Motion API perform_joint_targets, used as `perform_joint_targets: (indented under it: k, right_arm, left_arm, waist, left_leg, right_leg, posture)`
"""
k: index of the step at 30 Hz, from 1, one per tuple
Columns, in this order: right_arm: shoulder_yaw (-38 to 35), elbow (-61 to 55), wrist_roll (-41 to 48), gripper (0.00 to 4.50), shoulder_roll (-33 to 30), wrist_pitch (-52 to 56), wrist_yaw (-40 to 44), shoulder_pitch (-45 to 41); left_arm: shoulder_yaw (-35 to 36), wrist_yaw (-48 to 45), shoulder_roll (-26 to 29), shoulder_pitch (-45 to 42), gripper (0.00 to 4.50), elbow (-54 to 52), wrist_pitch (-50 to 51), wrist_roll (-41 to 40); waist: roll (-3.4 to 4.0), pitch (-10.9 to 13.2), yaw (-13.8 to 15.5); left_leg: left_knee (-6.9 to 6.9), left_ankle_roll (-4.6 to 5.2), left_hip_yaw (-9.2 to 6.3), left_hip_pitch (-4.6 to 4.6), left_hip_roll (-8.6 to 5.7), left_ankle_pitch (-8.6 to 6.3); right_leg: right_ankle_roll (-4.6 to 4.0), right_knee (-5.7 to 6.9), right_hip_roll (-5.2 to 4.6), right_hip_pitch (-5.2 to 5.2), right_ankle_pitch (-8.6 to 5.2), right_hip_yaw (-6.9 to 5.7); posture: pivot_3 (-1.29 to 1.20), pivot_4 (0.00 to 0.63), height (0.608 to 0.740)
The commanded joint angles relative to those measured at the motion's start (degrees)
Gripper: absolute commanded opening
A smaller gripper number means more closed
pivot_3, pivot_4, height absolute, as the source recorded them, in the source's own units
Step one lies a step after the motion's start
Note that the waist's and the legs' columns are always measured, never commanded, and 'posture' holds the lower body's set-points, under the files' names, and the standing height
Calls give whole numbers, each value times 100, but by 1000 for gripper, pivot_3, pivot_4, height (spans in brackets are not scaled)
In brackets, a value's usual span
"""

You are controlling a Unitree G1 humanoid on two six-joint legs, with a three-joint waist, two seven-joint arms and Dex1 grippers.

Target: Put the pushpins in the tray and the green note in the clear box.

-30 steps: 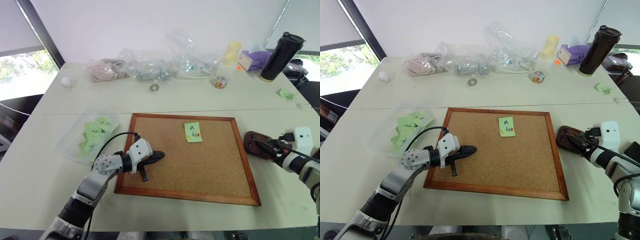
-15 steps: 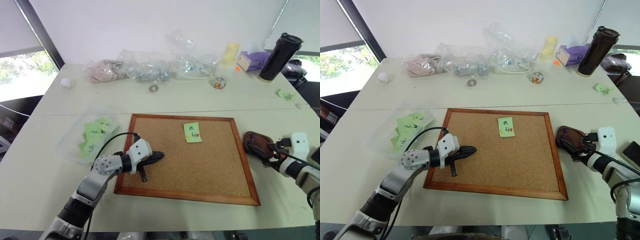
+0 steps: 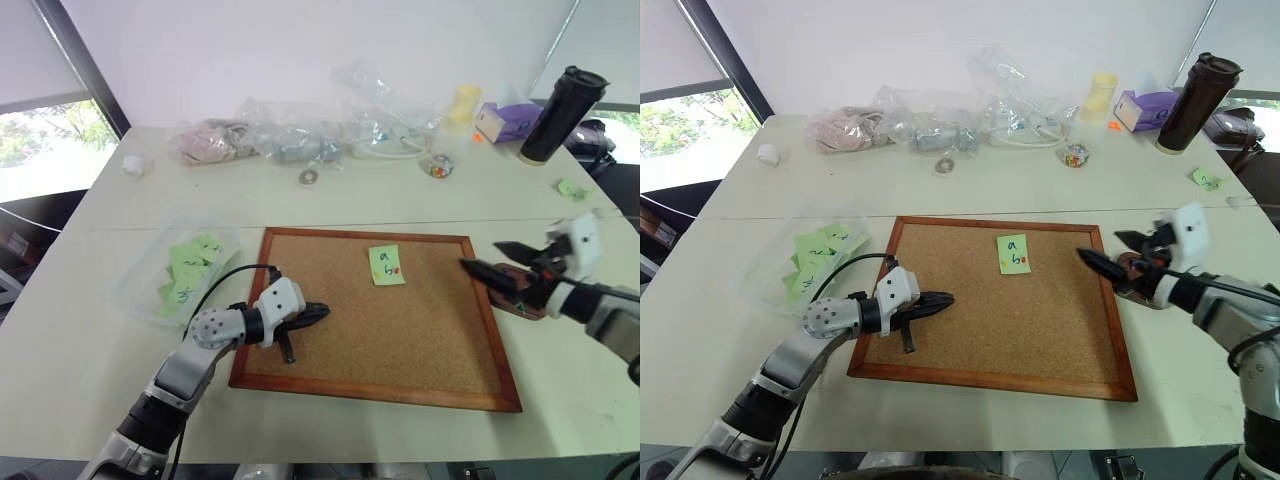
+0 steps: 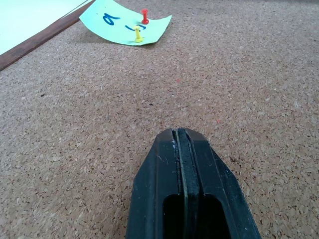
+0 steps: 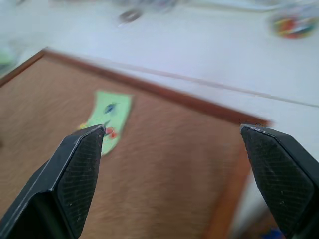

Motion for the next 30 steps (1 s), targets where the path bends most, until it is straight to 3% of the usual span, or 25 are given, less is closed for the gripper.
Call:
perform_joint_targets:
  k: [1,10,18,22,28,30]
  right_arm:
    - [1041,-93,-482,4449,120,-273,-129,-421]
    - [2242,707,-1480,4449,583,-1109,-237,-927]
    - [2499,1223,-1916,4449,847,-1680,-149,-985]
    - [2560,1453,-2059,3199,1002,-1796,-188,-1133]
    - [2655,1661,-2292,21,1041,-1938,-126,-1195]
    - [2668,1677,-2324,21,1055,-1949,-108,-1183]
  left_arm:
    - [-127,52,91,204,0,244,277,278]
    - [-118,123,100,241,0,143,347,266]
    - [-99,172,145,304,0,24,435,257]
    - [-94,174,144,301,0,23,443,254]
    - [-87,168,166,304,0,-22,462,258]
    - [-84,173,169,308,0,-40,473,256]
  waist:
    - [0,0,-13]
    - [-9,5,1]
    - [-11,5,-8]
    - [-10,4,-11]
    - [-11,5,-10]
    - [-13,4,-13]
  left_leg:
    - [0,0,0,2,0,0]
    - [-7,-32,-1,-4,-1,17]
    - [-26,-38,-1,1,-1,20]
    - [-43,-50,-1,6,-1,28]
    - [-46,-56,-1,6,-1,31]
    - [-46,-56,-1,7,-1,31]
  right_leg:
    - [0,0,0,0,0,0]
    - [0,-3,-1,-9,0,-2]
    - [0,-4,0,-14,0,-2]
    - [0,-4,0,-18,0,-2]
    - [0,-4,1,-20,0,-2]
    - [0,-4,1,-19,0,-2]
  posture:
    - [0,150,740]
    - [0,150,740]
    - [0,150,740]
    - [0,150,740]
    - [0,150,740]
    - [0,150,740]
